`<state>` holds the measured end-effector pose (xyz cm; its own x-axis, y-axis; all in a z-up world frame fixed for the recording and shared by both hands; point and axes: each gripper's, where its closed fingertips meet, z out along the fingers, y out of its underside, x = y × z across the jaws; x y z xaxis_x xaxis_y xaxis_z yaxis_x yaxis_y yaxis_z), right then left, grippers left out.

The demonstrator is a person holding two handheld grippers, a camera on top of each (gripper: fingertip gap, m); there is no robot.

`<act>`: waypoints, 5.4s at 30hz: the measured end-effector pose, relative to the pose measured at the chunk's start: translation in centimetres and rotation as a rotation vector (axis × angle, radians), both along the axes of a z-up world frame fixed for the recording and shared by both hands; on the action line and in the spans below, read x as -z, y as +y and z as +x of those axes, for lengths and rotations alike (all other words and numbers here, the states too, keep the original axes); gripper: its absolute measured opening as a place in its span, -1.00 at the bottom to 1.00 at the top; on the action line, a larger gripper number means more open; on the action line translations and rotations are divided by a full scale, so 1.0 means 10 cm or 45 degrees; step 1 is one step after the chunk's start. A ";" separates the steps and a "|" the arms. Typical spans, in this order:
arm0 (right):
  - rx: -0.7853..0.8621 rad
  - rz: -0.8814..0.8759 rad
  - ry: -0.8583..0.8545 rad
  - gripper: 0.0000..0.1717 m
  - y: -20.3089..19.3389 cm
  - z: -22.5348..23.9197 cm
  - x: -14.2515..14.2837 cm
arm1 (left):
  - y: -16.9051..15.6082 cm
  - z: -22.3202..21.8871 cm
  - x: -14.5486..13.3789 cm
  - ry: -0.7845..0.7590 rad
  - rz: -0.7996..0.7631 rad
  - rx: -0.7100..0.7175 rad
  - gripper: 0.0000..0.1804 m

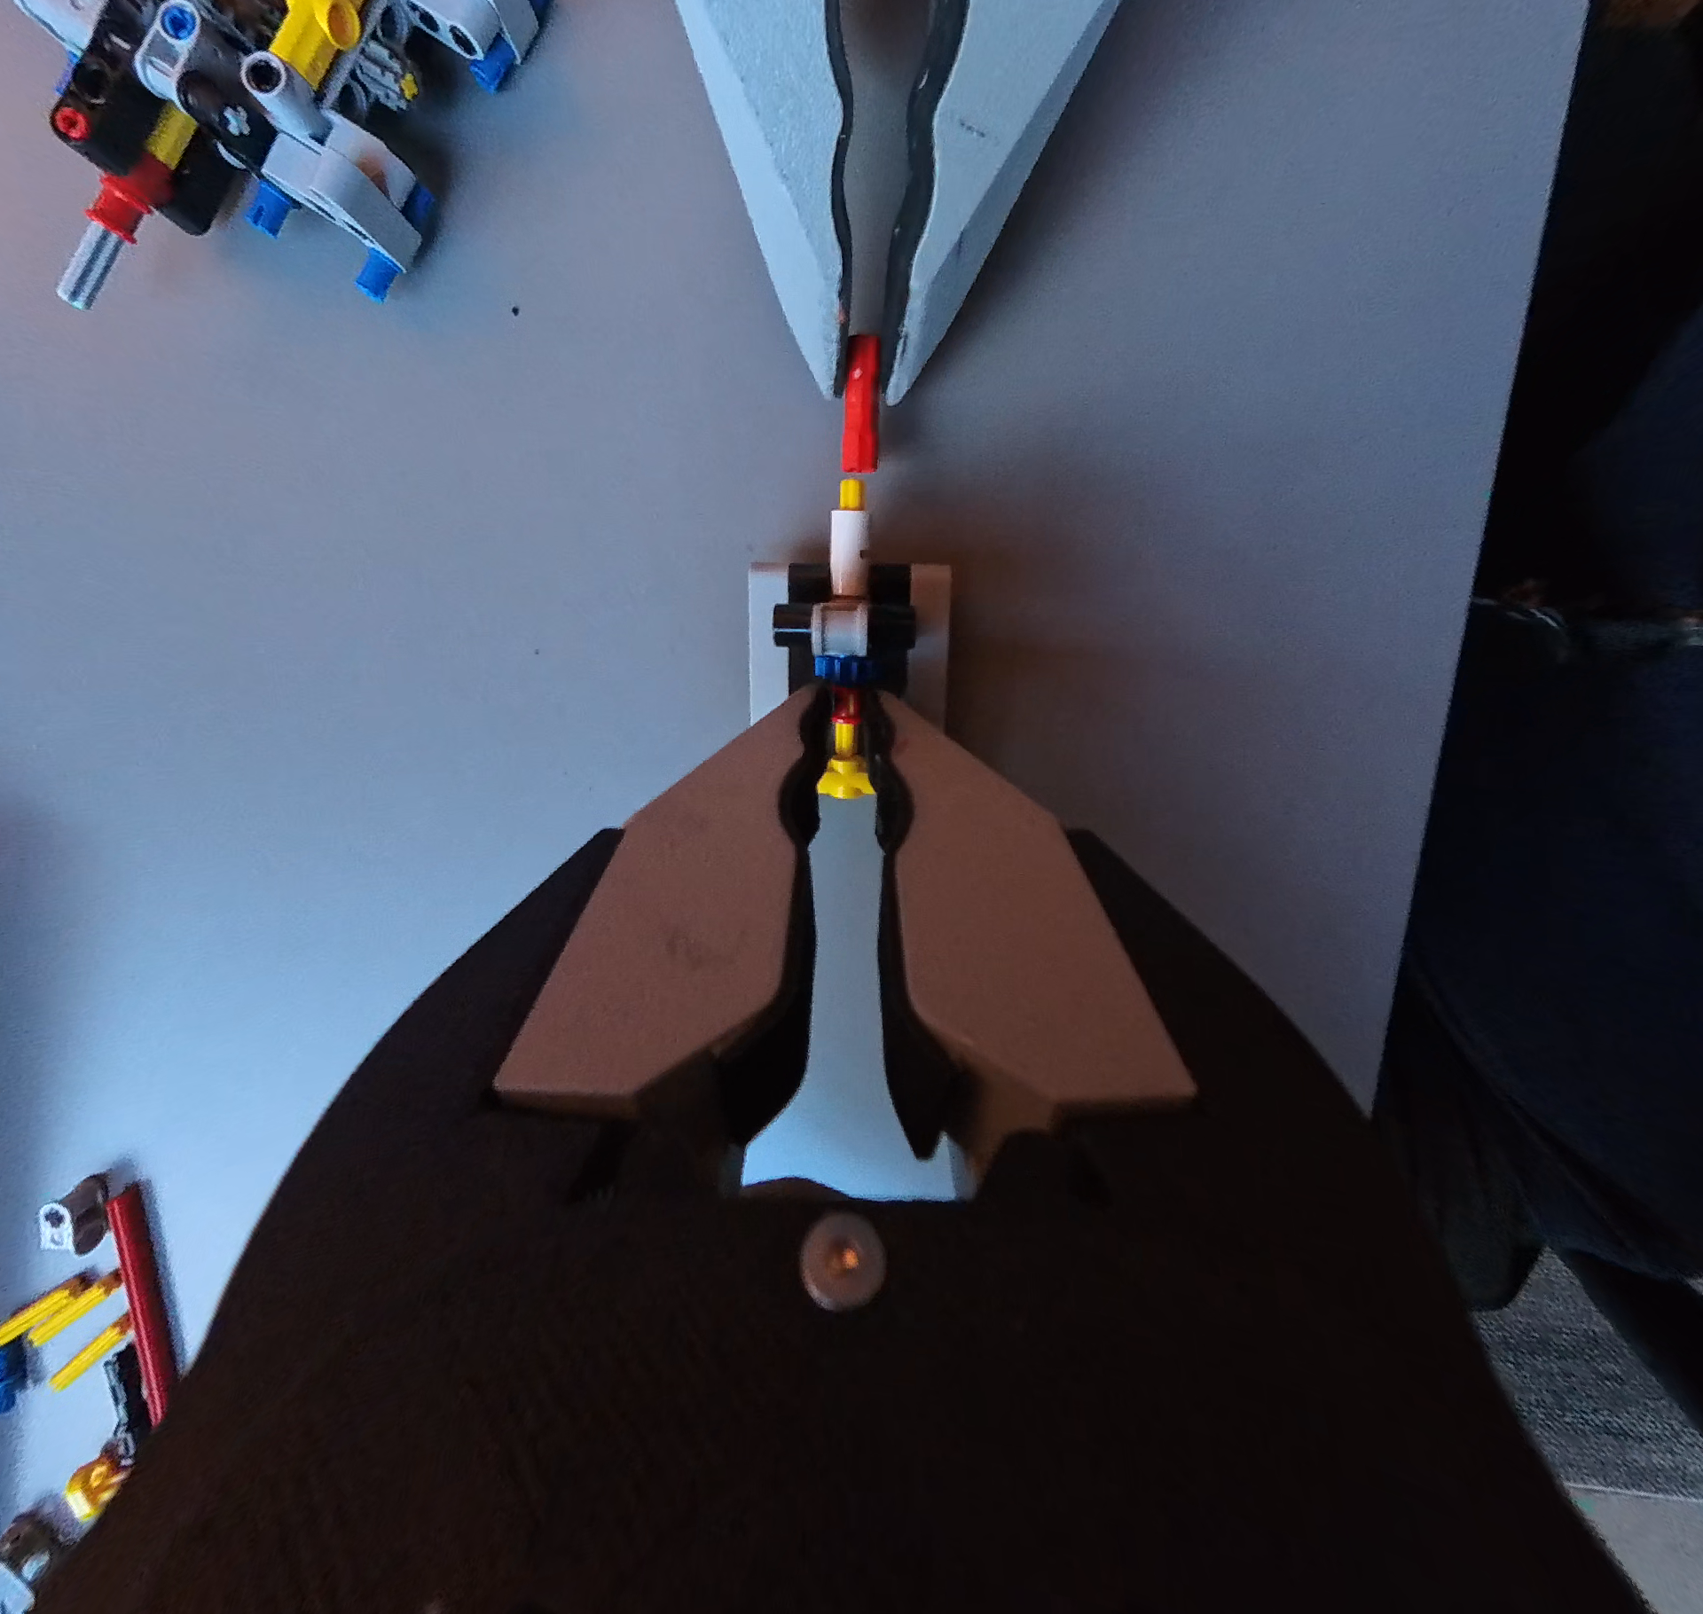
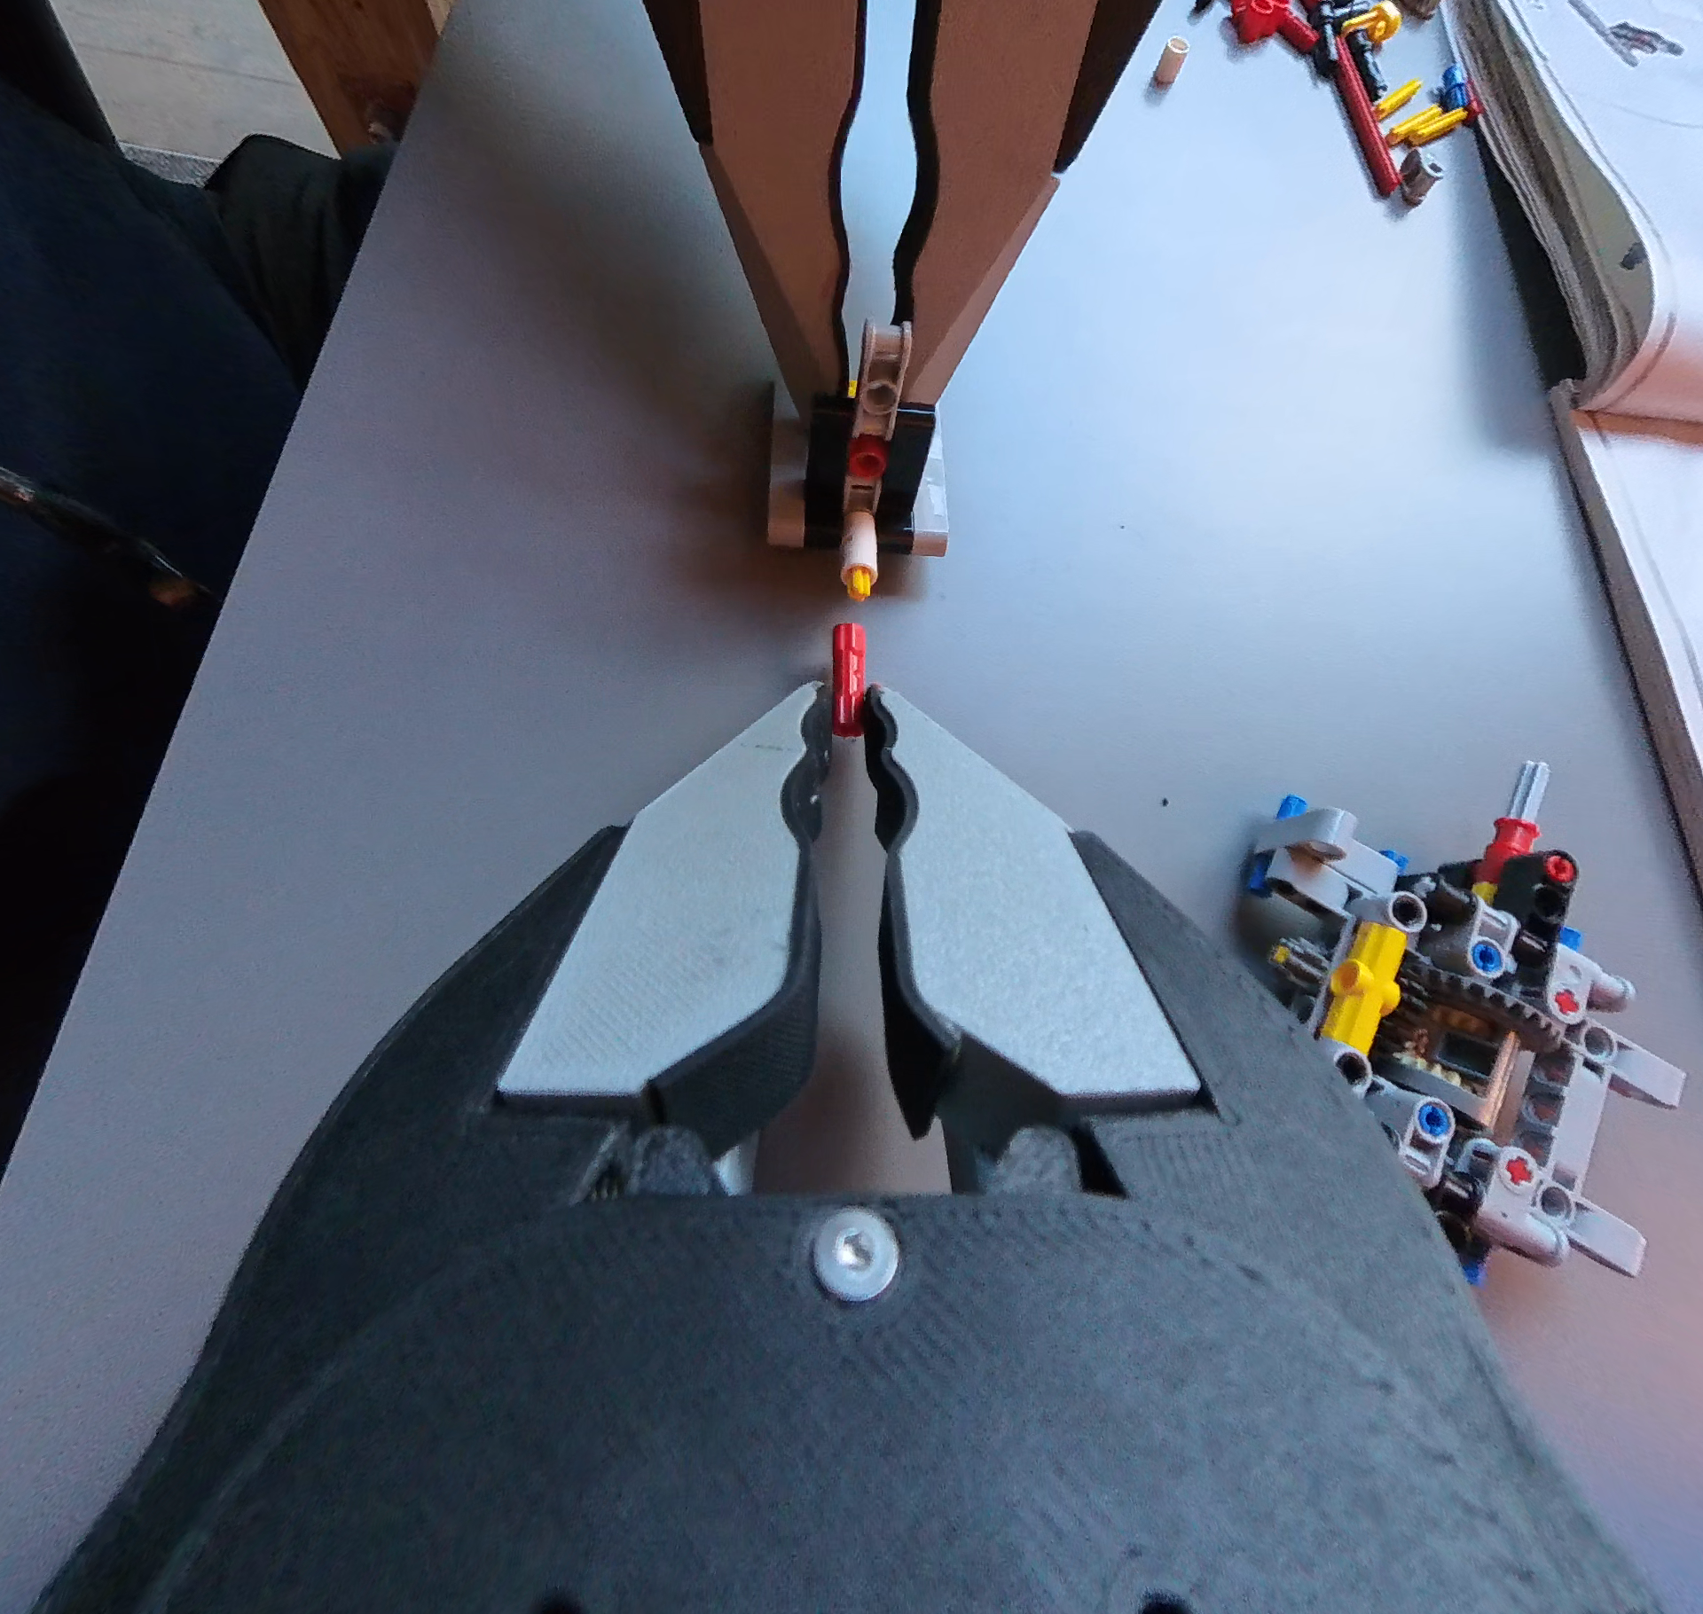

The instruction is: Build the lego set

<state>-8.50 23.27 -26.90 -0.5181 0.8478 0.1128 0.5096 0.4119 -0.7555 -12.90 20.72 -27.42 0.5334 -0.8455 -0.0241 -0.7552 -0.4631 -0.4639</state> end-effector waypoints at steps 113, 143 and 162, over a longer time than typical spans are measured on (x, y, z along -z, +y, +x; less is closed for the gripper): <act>-0.086 0.229 0.112 -0.96 0.00 0.12 -0.02 | -0.06 0.18 -0.04 -0.381 -0.355 0.015 -0.97; -0.041 0.624 0.226 -0.96 -0.05 0.11 0.00 | -0.08 0.18 -0.06 -0.532 -0.439 -0.116 -0.97; -0.143 1.078 0.232 -0.97 -0.16 0.15 0.02 | -0.16 0.19 -0.05 -0.475 -0.498 -0.117 -0.98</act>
<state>-7.04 21.63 -27.11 -0.5064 0.3861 0.7710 0.3333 0.9123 -0.2380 -10.96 19.14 -26.87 0.5177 -0.7028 0.4879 -0.5205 -0.7113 -0.4723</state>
